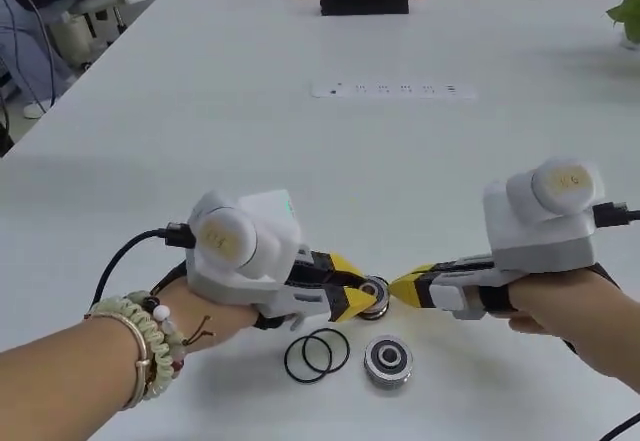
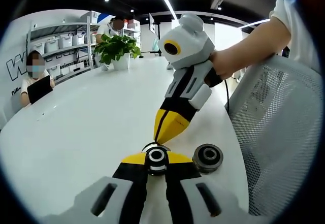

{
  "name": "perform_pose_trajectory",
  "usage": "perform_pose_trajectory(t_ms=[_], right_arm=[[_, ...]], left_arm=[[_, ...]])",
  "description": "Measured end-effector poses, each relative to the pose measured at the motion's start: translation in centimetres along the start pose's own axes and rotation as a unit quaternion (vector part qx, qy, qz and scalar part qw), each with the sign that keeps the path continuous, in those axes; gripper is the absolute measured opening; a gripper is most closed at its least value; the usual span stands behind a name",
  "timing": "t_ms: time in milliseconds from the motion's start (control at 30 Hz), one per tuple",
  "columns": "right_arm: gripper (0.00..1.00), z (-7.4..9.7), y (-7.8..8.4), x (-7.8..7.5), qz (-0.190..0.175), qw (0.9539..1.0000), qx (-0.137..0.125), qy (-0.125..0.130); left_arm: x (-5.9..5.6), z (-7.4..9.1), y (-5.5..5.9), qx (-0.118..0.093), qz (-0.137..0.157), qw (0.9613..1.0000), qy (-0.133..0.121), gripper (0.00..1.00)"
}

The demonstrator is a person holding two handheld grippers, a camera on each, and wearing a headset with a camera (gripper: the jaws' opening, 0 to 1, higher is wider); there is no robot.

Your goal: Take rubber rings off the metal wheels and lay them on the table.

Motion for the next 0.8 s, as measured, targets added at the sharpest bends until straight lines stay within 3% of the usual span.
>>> perform_pose_trajectory(t_ms=[133, 200, 233, 267, 300, 367, 433, 533, 633, 800], right_arm=[[0.00, 0.1, -0.1, 0.0, -0.034, 0.9994, -0.003, -0.005], [0.00, 0.2, -0.2, 0.1, -0.033, 0.9994, -0.004, -0.003], [0.00, 0.0, -0.7, 1.0, -0.057, 0.9970, -0.029, -0.044], [0.00, 0.0, -1.1, 1.5, -0.080, 0.9939, -0.047, -0.061], [0.00, -0.1, -1.6, 1.7, -0.085, 0.9931, -0.060, -0.053], [0.00, -0.2, -2.2, 1.9, -0.029, 0.9973, -0.062, -0.027], [0.00, -0.1, -2.3, 1.9, 0.000, 0.9978, -0.064, -0.019], [0.00, 0.3, -1.5, 0.7, 0.054, 0.9982, -0.022, 0.014], [0.00, 0.2, -0.7, -0.1, 0.045, 0.9989, -0.002, 0.009], [0.02, 0.0, -0.2, 0.2, 0.100, 0.9946, 0.028, -0.002]], left_arm=[[0.0, 0.0, 0.0, 0.000, -0.001, 1.0000, 0.000, 0.07], [0.0, 0.0, 0.1, -0.001, -0.005, 1.0000, 0.001, 0.07], [0.0, 0.0, 0.0, -0.001, -0.008, 1.0000, 0.001, 0.07], [0.0, 0.0, 0.0, -0.001, -0.007, 1.0000, 0.000, 0.07], [0.0, -0.1, 0.0, -0.001, -0.007, 1.0000, -0.001, 0.07], [0.0, -0.2, 0.0, -0.002, -0.006, 1.0000, -0.003, 0.07], [0.0, -0.1, 0.0, -0.003, -0.004, 1.0000, -0.004, 0.07], [0.0, -0.1, 0.1, -0.004, -0.001, 1.0000, -0.005, 0.07], [0.0, -0.1, 0.1, -0.005, -0.001, 1.0000, -0.004, 0.07], [0.0, -0.1, 0.1, -0.006, -0.001, 1.0000, -0.004, 0.07]])
Point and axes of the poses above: the centre of the closed fingertips' face, and the gripper's own axes: z roughly backward along the fingers, x roughly to its left, y roughly out of its underside, the point moved 10 cm from there along z, roughly backward along the fingers, and after that the axes turned 9 degrees about -x, right-handed, at the moved point
